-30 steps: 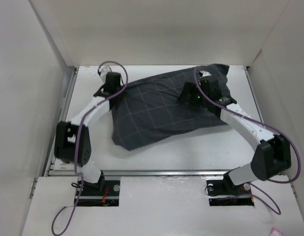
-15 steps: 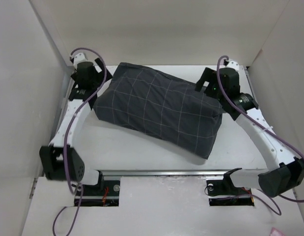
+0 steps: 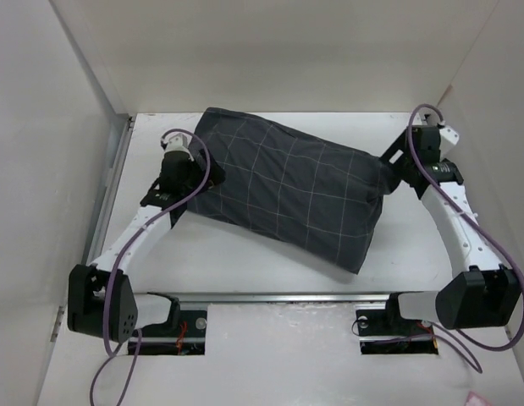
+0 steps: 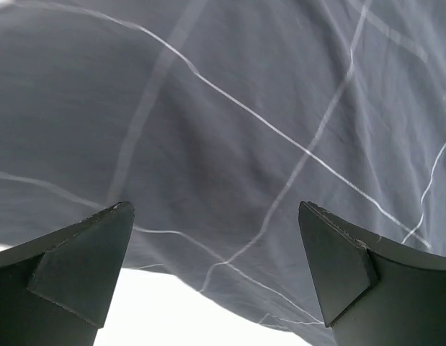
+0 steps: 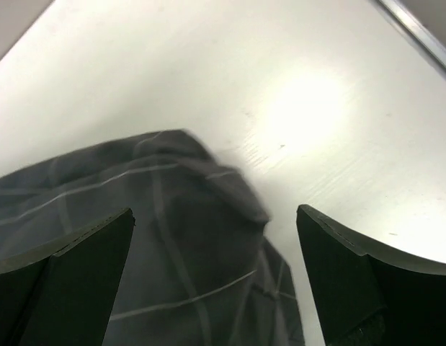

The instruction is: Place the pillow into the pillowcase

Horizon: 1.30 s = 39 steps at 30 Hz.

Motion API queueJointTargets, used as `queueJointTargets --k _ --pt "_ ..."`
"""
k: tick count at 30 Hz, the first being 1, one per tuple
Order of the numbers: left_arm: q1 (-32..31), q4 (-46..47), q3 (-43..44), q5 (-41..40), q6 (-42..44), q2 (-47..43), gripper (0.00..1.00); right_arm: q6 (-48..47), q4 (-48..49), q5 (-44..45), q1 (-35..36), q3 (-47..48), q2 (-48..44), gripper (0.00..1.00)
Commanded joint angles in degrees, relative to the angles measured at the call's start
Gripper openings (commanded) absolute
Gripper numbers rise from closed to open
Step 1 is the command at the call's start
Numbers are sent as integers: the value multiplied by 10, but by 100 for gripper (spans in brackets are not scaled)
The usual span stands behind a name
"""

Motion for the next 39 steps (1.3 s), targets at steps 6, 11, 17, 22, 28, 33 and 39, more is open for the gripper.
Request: queueJointTargets --k 6,11,17,22,28,33,39 --pt "-28 61 62 24 33 101 100 -36 104 -141 -57 -75 19 100" --pt "-34 61 120 35 40 172 100 -58 174 -200 -62 -54 52 28" --pt "-34 33 201 8 53 238 100 -72 183 -89 -84 68 149 0" --pt "-34 38 229 27 65 260 100 -98 171 -114 -126 225 301 0" --pt "-34 26 277 58 71 276 100 -147 131 -183 -131 338 452 0" --pt "-34 6 322 58 81 254 100 -188 144 -170 -136 406 441 49" --pt "-29 -35 323 -32 66 179 100 -207 141 -210 -136 377 343 100"
